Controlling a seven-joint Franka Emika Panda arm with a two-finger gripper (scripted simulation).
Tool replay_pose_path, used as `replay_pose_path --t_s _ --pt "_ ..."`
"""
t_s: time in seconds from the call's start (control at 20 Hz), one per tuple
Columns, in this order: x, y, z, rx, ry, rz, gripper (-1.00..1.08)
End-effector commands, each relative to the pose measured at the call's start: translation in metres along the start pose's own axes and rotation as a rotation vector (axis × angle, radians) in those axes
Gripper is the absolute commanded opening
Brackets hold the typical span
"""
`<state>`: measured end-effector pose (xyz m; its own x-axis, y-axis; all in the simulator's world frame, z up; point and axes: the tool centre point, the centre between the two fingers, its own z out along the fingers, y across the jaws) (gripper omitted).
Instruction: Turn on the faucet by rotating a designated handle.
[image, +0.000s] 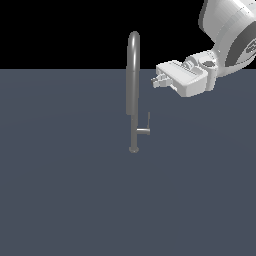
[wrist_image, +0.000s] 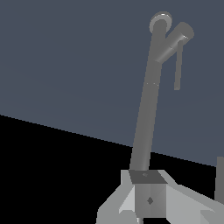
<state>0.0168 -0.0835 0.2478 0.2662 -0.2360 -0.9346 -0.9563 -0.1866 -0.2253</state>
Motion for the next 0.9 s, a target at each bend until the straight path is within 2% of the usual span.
replay_pose_path --t_s 0.0,0.25,0.45,0.65,0.85 --pt "0.021 0.001 0.005 0.057 -0.055 0.058 -1.00" --pt "0.056 0.004 0.017 0.150 -0.145 0.155 -1.00" --pt "0.075 0.008 0.026 0.205 -0.197 0.212 -1.00" --pt "0.087 0.010 0.033 0.240 -0.232 0.249 -1.00" --pt "0.092 0.011 0.037 0.256 -0.248 0.266 -1.00"
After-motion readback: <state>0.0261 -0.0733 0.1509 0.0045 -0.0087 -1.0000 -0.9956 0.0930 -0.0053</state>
